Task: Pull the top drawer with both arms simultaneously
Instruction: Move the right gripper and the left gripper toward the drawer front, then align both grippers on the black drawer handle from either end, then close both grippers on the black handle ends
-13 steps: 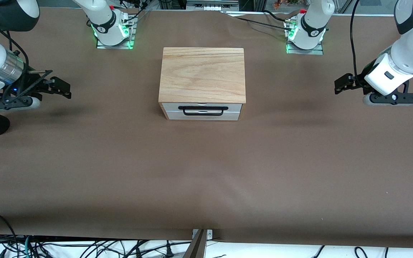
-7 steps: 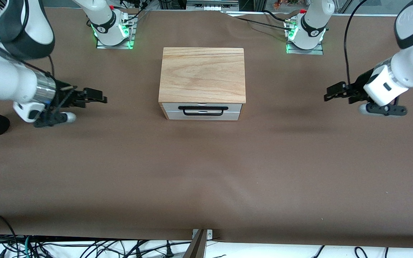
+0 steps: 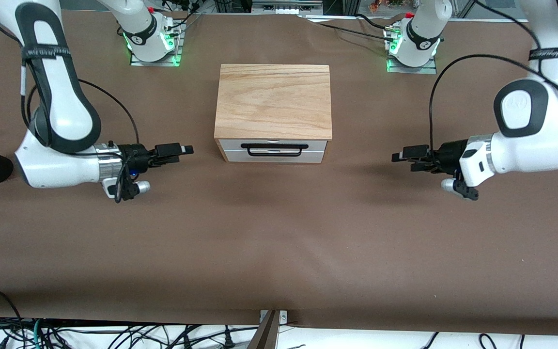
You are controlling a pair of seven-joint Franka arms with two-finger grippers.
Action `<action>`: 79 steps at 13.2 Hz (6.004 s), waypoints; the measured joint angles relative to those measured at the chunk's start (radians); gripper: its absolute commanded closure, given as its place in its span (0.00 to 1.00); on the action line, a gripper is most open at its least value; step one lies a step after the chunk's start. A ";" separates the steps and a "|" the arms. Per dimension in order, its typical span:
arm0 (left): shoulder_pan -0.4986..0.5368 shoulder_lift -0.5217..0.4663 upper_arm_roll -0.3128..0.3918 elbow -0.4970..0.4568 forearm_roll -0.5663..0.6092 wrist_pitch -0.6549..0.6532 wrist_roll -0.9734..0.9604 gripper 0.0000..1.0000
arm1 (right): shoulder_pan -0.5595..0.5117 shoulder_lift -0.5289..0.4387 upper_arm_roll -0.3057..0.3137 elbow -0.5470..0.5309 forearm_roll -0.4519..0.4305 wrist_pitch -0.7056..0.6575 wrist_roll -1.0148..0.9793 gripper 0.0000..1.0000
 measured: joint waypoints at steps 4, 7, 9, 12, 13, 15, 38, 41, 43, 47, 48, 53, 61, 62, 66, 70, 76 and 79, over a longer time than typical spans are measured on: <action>0.002 0.112 -0.001 0.000 -0.216 0.004 0.236 0.00 | 0.100 0.056 0.002 -0.119 0.336 0.141 -0.284 0.01; 0.011 0.178 -0.001 0.000 -0.366 0.001 0.382 0.00 | 0.158 0.104 0.003 -0.193 0.575 0.161 -0.505 0.01; 0.012 0.220 -0.003 0.000 -0.467 -0.004 0.435 0.00 | 0.178 0.143 0.003 -0.208 0.677 0.159 -0.591 0.12; 0.003 0.281 -0.037 0.001 -0.645 -0.009 0.510 0.00 | 0.215 0.167 0.003 -0.228 0.777 0.156 -0.627 0.40; -0.003 0.294 -0.054 0.001 -0.689 -0.009 0.518 0.00 | 0.219 0.166 0.003 -0.230 0.781 0.154 -0.627 0.46; -0.025 0.311 -0.072 0.002 -0.783 -0.010 0.526 0.00 | 0.219 0.166 0.002 -0.232 0.782 0.138 -0.627 0.58; -0.238 0.271 -0.142 -0.258 -1.114 0.101 0.723 0.40 | 0.214 0.172 -0.003 -0.258 0.789 0.074 -0.663 1.00; -0.237 0.271 -0.142 -0.263 -1.114 0.109 0.782 0.50 | 0.214 0.173 -0.004 -0.258 0.789 0.072 -0.664 1.00; -0.234 0.271 -0.141 -0.269 -1.116 0.112 0.806 0.51 | 0.214 0.173 -0.004 -0.258 0.789 0.071 -0.665 1.00; -0.233 0.272 -0.141 -0.273 -1.126 0.113 0.829 0.66 | 0.214 0.173 -0.003 -0.257 0.789 0.071 -0.666 1.00; -0.232 0.272 -0.141 -0.274 -1.129 0.113 0.842 0.66 | 0.214 0.173 -0.003 -0.257 0.789 0.070 -0.666 1.00; -0.227 0.293 -0.141 -0.275 -1.149 0.085 0.884 0.65 | 0.214 0.174 -0.003 -0.257 0.789 0.068 -0.668 1.00; -0.216 0.299 -0.145 -0.278 -1.152 0.047 0.887 1.00 | 0.214 0.175 -0.004 -0.251 0.781 0.065 -0.671 1.00; -0.216 0.299 -0.146 -0.278 -1.152 0.046 0.887 1.00 | 0.214 0.175 -0.004 -0.250 0.780 0.064 -0.671 1.00; -0.213 0.304 -0.146 -0.279 -1.158 0.037 0.887 1.00 | 0.214 0.186 -0.006 -0.234 0.770 0.055 -0.668 1.00; -0.207 0.307 -0.150 -0.278 -1.161 0.037 0.887 1.00 | 0.212 0.198 -0.007 -0.211 0.750 0.047 -0.650 1.00; -0.198 0.311 -0.149 -0.273 -1.161 0.036 0.889 1.00 | 0.211 0.232 -0.006 -0.154 0.730 0.034 -0.622 1.00; -0.198 0.316 -0.147 -0.265 -1.161 0.036 0.889 1.00 | 0.210 0.238 -0.006 -0.141 0.728 0.034 -0.616 1.00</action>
